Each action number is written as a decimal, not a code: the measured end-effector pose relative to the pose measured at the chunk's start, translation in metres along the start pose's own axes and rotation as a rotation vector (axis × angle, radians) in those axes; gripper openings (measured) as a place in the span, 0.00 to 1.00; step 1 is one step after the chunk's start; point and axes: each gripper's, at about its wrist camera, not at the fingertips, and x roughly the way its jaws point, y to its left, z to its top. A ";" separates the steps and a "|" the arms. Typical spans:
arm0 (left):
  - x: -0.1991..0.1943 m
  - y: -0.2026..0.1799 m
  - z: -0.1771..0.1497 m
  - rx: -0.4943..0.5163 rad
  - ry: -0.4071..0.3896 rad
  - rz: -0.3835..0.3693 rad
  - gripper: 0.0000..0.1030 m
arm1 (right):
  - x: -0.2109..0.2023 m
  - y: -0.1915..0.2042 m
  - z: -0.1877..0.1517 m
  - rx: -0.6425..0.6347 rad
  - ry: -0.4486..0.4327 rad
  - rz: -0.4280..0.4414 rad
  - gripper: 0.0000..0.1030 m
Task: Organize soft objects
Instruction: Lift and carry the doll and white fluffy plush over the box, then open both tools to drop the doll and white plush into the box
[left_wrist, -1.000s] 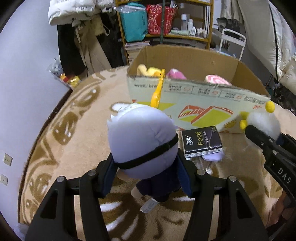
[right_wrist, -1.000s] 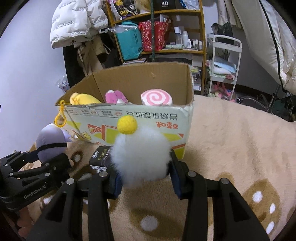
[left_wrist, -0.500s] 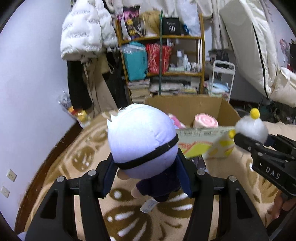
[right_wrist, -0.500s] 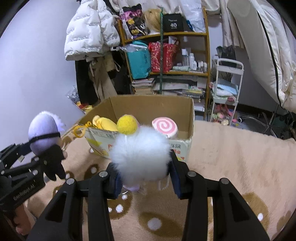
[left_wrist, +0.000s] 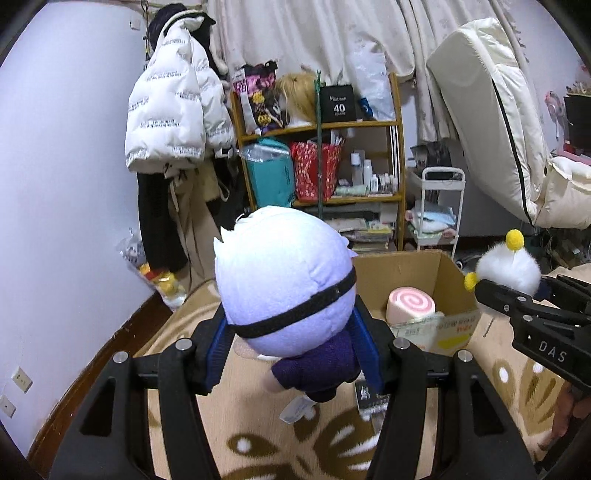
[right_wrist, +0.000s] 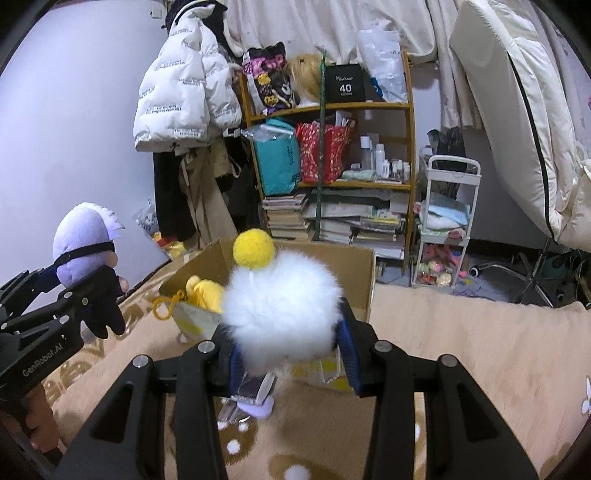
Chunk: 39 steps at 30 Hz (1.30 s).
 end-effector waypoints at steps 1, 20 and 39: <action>0.002 -0.001 0.002 -0.001 -0.009 0.002 0.56 | 0.000 -0.001 0.001 0.002 -0.003 -0.002 0.44; 0.071 -0.019 0.025 0.006 0.022 -0.060 0.57 | 0.044 -0.009 0.021 -0.030 -0.035 0.020 0.44; 0.112 -0.034 0.011 0.027 0.105 -0.093 0.58 | 0.076 -0.027 0.009 0.049 0.040 0.017 0.45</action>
